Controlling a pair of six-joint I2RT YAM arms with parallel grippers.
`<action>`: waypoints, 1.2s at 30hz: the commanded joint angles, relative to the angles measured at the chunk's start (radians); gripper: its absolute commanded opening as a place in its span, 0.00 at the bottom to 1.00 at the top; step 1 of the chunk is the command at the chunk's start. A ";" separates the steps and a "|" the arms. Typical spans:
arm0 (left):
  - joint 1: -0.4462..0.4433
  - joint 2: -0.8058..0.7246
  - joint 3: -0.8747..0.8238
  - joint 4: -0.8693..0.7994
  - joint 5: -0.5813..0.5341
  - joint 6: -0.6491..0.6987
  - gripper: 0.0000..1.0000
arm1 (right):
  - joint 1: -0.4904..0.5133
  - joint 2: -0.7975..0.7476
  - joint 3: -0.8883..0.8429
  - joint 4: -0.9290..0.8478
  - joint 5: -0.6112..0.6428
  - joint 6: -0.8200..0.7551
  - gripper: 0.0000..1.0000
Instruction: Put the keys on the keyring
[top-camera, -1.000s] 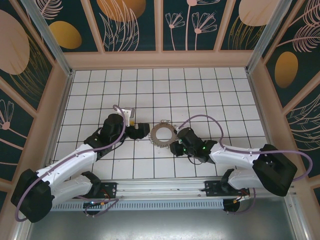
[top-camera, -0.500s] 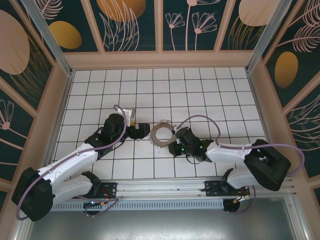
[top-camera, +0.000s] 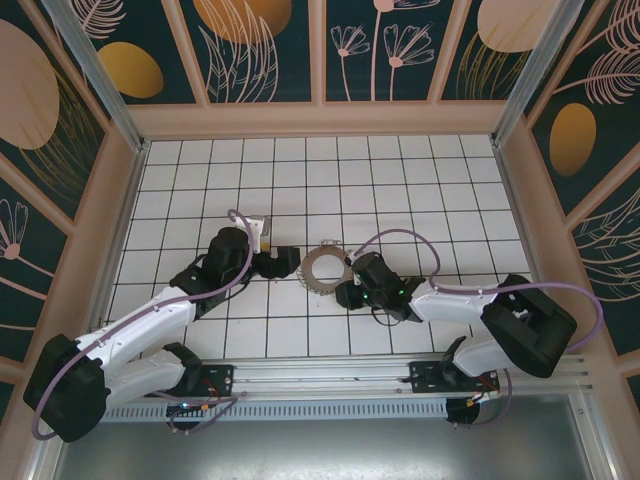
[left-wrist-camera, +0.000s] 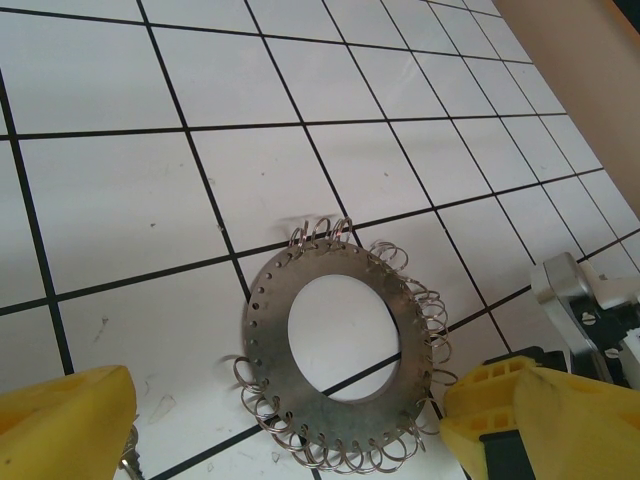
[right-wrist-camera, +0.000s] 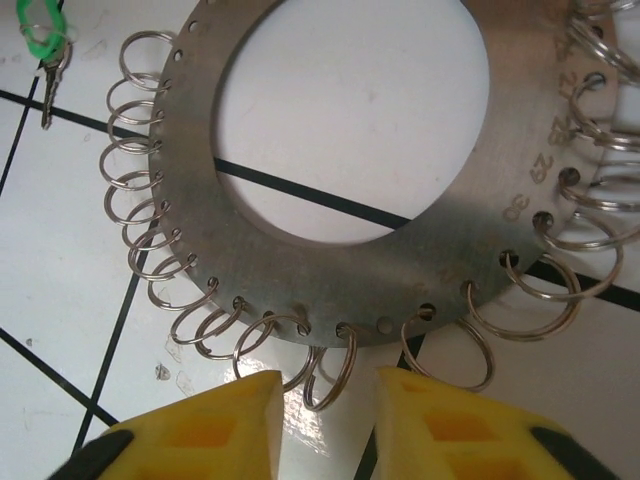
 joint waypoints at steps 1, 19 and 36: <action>-0.007 -0.004 0.017 0.016 0.000 0.007 0.97 | -0.009 -0.001 0.001 0.038 -0.013 0.003 0.34; -0.006 -0.008 0.021 0.015 -0.005 0.009 0.97 | -0.027 0.050 0.000 0.061 -0.025 -0.005 0.21; -0.007 -0.029 0.016 -0.008 -0.025 0.017 0.97 | -0.030 -0.031 -0.028 0.020 0.027 -0.064 0.00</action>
